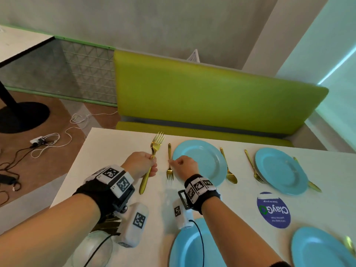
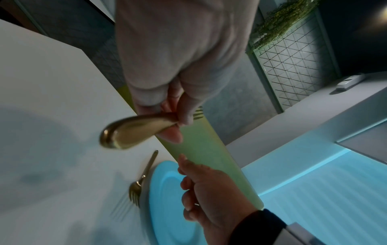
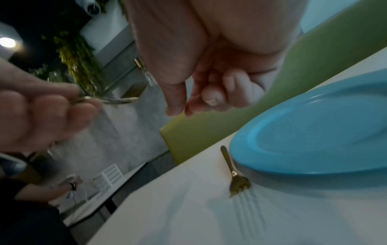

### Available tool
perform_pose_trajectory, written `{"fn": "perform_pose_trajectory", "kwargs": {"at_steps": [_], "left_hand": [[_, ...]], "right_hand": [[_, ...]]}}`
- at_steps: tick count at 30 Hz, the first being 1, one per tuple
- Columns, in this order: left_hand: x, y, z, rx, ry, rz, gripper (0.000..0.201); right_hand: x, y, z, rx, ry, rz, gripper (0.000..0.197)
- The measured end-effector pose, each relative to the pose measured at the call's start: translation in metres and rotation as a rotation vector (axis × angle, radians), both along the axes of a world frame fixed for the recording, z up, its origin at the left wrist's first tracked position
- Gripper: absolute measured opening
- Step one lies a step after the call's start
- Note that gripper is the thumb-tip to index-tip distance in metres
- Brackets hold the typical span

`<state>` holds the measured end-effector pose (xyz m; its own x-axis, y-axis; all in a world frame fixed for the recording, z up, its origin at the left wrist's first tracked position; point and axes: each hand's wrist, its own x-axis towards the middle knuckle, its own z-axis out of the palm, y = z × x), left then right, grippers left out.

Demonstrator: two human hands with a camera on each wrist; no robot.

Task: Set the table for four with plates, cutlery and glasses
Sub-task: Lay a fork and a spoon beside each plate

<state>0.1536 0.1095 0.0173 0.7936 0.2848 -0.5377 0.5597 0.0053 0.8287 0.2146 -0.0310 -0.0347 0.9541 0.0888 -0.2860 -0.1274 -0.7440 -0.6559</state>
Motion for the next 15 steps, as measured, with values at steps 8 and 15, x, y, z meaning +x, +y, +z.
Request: {"fn": "perform_pose_trajectory", "kwargs": {"at_steps": [8,15], "left_hand": [[-0.046,-0.045,0.035,-0.034,-0.093,-0.164,0.01],[-0.1,-0.087,0.047,-0.123,-0.151,-0.339,0.014]], "right_hand": [[-0.082,-0.036,0.057,0.348,0.029,-0.095,0.032],[-0.158,-0.07,0.086,0.47,0.065,-0.192,0.033]]}}
